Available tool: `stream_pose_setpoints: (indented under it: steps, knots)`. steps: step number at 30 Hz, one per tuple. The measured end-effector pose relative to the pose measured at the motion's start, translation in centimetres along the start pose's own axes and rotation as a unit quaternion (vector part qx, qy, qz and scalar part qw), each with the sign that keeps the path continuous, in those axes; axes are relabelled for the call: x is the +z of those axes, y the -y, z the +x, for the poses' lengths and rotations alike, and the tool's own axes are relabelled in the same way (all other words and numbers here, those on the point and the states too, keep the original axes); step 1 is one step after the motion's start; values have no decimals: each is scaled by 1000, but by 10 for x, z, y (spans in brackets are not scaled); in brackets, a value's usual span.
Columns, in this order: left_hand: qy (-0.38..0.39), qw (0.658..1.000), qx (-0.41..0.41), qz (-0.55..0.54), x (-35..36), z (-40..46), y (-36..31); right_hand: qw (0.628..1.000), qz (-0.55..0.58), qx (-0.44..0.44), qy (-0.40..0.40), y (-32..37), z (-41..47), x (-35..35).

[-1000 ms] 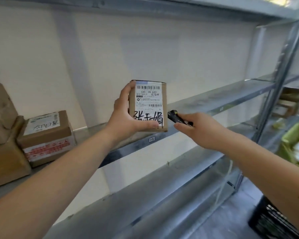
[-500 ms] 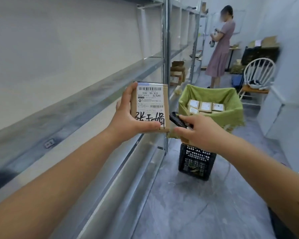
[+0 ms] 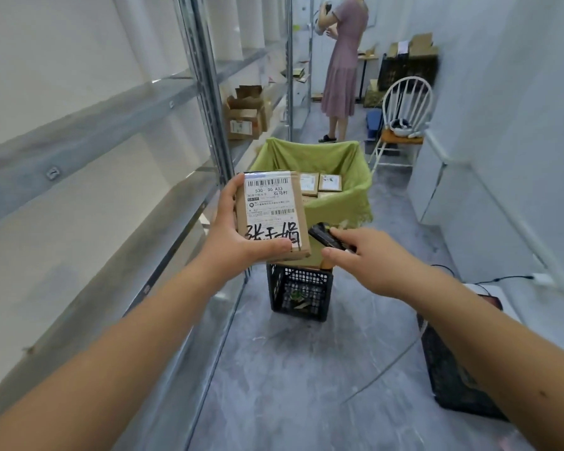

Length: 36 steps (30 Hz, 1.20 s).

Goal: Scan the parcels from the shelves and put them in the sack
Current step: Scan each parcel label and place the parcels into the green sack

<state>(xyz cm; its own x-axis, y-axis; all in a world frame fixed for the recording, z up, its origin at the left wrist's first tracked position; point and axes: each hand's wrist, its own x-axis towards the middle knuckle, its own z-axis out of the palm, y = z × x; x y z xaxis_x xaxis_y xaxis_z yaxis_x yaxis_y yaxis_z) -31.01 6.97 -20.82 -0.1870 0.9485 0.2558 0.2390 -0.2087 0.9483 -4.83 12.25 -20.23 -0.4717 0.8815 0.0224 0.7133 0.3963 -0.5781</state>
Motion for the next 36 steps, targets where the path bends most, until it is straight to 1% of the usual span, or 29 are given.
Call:
stream_pose_setpoints:
  steps: [6,14,21,26,30,36]
  knots:
    - [7,999,-36,-23,49,45,36,999,5,35,13,-50,34,-19]
    - [28,995,-83,-53,82,143,85,996,13,87,-3,-95,115,-30]
    - [67,991,-85,-77,97,292,155,991,15,128,-21,-137,247,-26]
    - [113,981,-129,-89,106,413,208,979,32,202,-20,-163,353,-30]
    - [136,971,-176,-89,123,499,244,966,8,257,0,-184,426,-37]
    - [170,956,-226,-73,162,590,307,947,-4,320,28,-212,504,-40]
